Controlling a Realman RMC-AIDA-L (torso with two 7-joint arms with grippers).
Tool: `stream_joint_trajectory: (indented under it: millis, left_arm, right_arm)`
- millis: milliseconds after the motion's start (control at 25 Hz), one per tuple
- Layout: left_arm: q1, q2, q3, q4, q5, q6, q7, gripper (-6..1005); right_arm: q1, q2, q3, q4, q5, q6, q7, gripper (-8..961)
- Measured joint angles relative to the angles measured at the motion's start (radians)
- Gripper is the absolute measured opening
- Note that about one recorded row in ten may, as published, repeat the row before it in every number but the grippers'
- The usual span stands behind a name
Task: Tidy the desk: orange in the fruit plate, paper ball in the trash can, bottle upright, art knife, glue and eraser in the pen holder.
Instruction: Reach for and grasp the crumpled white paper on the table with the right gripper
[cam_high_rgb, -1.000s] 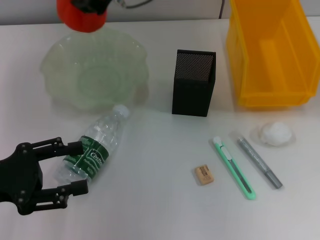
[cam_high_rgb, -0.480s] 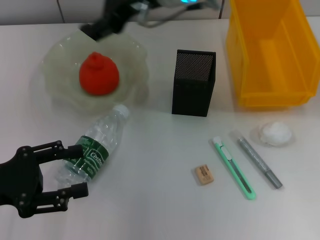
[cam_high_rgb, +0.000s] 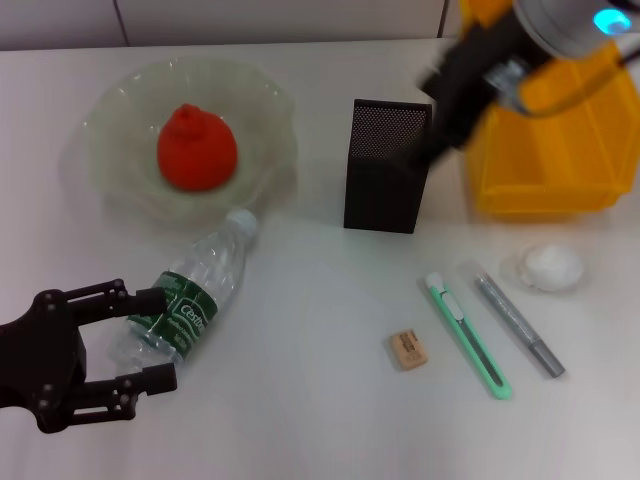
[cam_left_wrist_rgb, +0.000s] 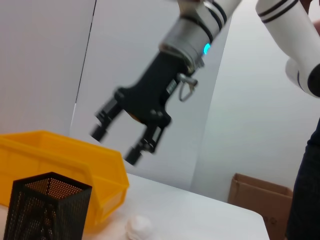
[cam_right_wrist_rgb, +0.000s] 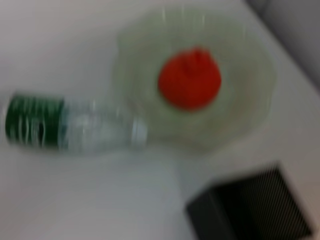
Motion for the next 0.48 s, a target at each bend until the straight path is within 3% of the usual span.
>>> stream_joint_trajectory:
  millis: [200, 480]
  left_arm:
    - [-0.008, -0.001, -0.008, 0.0, 0.0, 0.0, 0.0, 753]
    - [-0.01, 0.001, -0.008, 0.0, 0.0, 0.001, -0.001, 752]
  right_arm:
    - [-0.086, 0.002, 0.012, -0.005, -0.042, -0.082, 0.003, 844]
    - [-0.191, 0.004, 0.07, 0.011, -0.099, -0.088, 0.018, 843]
